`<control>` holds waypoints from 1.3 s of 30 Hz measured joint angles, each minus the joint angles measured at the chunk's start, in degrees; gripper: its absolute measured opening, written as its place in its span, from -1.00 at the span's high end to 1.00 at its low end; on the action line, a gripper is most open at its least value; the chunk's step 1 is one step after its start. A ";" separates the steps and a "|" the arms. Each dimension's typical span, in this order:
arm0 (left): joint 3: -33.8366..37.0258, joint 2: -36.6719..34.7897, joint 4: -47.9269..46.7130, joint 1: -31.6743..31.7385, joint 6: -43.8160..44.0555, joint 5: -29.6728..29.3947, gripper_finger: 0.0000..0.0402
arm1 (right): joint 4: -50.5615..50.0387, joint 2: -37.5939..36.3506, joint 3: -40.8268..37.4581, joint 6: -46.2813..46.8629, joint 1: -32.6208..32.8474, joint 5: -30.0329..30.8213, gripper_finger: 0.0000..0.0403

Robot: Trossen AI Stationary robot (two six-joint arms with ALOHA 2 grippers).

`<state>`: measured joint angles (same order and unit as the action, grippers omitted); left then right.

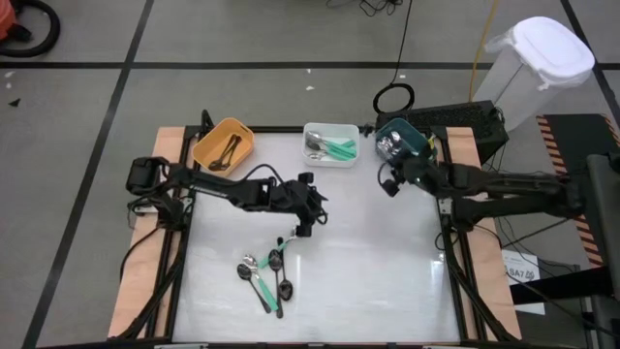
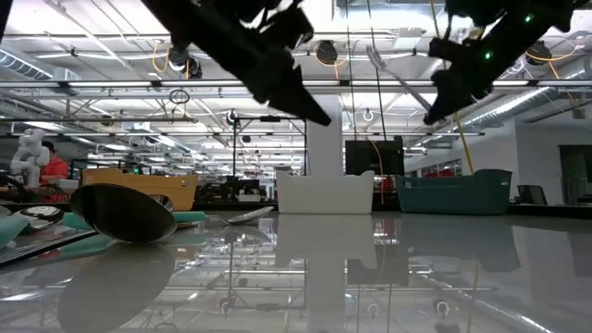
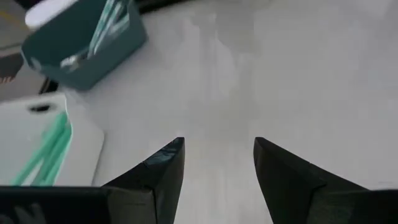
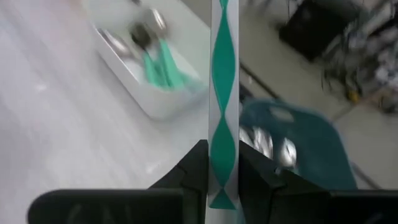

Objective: Sort silverware by color (type)
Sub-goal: Put the blue patterned spoon into the blue bin

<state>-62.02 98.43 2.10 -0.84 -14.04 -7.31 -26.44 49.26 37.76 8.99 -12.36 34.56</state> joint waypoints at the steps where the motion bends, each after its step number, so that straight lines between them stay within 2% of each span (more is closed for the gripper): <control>1: 0.83 0.00 0.55 0.65 0.05 0.04 0.04 | -1.04 0.34 0.00 0.09 -1.78 -1.25 0.73; 4: 2.75 0.00 3.23 2.80 0.56 1.58 0.04 | -3.62 1.51 0.00 0.29 -6.63 -3.31 0.73; 9: 3.98 0.00 5.30 5.44 1.28 3.04 0.04 | -7.98 4.33 0.00 -0.23 -14.01 -3.36 0.73; 18: 3.96 0.00 5.69 4.87 1.01 4.43 0.04 | -14.40 11.39 0.00 -1.97 -23.38 -7.21 0.73; 28: 3.96 0.00 6.15 4.74 1.11 4.60 0.04 | -14.35 17.17 0.00 -2.47 -26.79 -7.84 0.73; 35: 3.96 0.00 7.07 4.41 0.83 4.57 0.04 | -14.58 16.07 0.32 -2.85 -26.43 -9.58 0.70; 39: 3.96 0.00 7.98 4.42 0.37 4.55 0.04 | -17.66 15.77 4.12 -2.80 -26.38 -10.90 0.71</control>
<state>-58.06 98.43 10.08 3.57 -13.67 -2.76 -44.10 65.04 41.88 6.20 -38.74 23.66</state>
